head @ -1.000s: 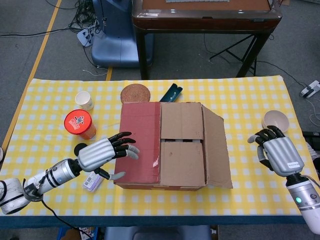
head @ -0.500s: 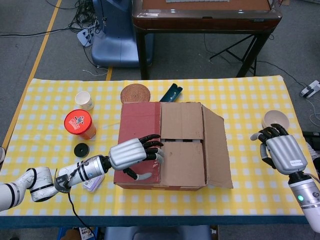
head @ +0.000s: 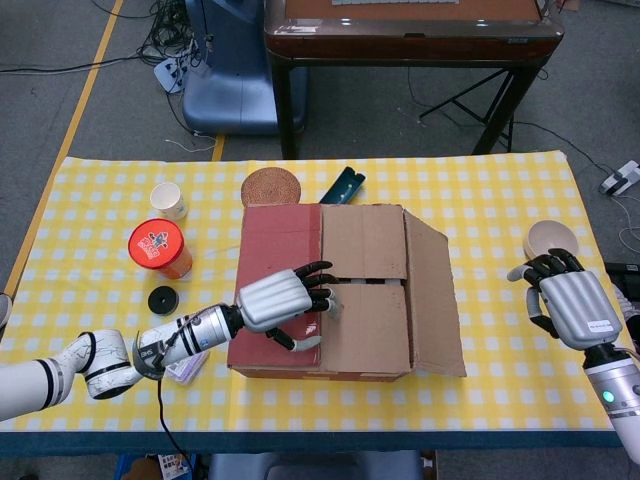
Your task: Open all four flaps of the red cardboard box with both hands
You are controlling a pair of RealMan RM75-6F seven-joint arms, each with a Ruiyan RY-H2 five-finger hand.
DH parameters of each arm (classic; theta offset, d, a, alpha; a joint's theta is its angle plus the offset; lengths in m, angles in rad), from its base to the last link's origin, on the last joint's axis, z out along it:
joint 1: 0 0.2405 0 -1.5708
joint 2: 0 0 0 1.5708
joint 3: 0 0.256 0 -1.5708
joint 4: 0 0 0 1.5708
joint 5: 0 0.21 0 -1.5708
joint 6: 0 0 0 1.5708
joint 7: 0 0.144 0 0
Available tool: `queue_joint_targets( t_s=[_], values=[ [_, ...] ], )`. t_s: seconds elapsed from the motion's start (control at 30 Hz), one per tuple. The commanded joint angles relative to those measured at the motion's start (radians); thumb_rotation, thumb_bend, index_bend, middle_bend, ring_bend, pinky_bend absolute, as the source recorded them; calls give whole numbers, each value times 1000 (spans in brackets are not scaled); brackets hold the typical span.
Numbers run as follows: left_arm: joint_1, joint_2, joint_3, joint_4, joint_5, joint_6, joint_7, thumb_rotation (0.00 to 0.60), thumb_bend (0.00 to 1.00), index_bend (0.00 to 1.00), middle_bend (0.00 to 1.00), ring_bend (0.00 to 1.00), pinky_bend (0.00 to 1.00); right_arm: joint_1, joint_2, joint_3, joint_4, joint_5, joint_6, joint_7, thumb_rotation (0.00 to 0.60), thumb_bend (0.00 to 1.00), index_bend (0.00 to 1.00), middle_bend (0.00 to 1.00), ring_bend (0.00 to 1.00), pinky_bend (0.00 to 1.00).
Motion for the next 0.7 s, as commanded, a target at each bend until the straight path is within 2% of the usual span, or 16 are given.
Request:
queue_joint_targets(
  t_s=[0.03, 0.23, 0.33, 0.7],
  values=[
    [-6, -9, 1, -1, -29, -18, 49, 227, 426, 433, 323, 122, 0, -2, -1, 0, 3, -1, 0, 4, 600, 730, 369, 374, 241, 155],
    [-5, -15, -5, -14, -85, -34, 134, 107, 442, 447, 338, 122, 0, -9, 2, 0, 7, -1, 3, 15, 600, 733, 367, 374, 239, 155],
    [-5, -16, -6, -24, -110, -45, 173, 67, 455, 456, 348, 122, 0, -13, 3, 0, 8, -4, 6, 20, 600, 735, 365, 374, 237, 155],
    [-3, -27, -4, -34, -159, -49, 285, 37, 463, 478, 360, 122, 0, -26, 6, 0, 13, -8, 17, 35, 600, 736, 365, 374, 236, 155]
  ],
)
